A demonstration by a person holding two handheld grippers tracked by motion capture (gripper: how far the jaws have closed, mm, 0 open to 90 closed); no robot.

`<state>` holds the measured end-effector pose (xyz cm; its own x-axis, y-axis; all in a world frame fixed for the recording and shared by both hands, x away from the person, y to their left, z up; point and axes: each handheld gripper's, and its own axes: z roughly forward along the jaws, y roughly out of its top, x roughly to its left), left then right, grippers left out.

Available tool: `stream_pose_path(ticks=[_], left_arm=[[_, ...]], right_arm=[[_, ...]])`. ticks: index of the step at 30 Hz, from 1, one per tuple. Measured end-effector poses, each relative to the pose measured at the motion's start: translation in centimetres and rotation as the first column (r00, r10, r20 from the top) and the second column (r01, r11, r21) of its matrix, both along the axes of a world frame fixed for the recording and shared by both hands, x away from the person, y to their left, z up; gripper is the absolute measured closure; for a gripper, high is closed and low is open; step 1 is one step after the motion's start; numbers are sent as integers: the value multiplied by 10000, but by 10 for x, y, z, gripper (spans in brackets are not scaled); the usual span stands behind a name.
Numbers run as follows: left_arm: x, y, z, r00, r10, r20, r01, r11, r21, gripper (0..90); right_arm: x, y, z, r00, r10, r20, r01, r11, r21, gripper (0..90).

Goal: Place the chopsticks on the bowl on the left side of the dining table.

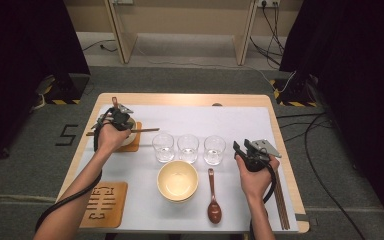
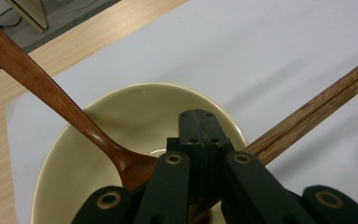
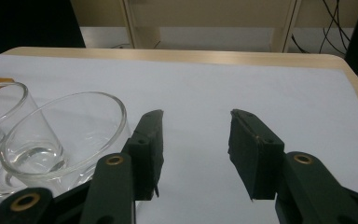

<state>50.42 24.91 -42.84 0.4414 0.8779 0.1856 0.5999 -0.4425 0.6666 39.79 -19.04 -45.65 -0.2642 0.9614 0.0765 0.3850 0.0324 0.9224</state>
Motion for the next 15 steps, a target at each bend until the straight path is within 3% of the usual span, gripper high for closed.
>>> stream_pose_path(ticks=[10, 15], left_arm=[[-3, 3, 1, 10000, 10, 63, -9, 9998, -198, 887], [-9, 13, 8, 9986, 222, 480, -199, 9987, -474, 880]], right_arm=[[0, 0, 0, 10000, -19, 19, 19, 10000, -17, 554], [0, -1, 0, 10000, -27, 27, 27, 10000, -27, 554]])
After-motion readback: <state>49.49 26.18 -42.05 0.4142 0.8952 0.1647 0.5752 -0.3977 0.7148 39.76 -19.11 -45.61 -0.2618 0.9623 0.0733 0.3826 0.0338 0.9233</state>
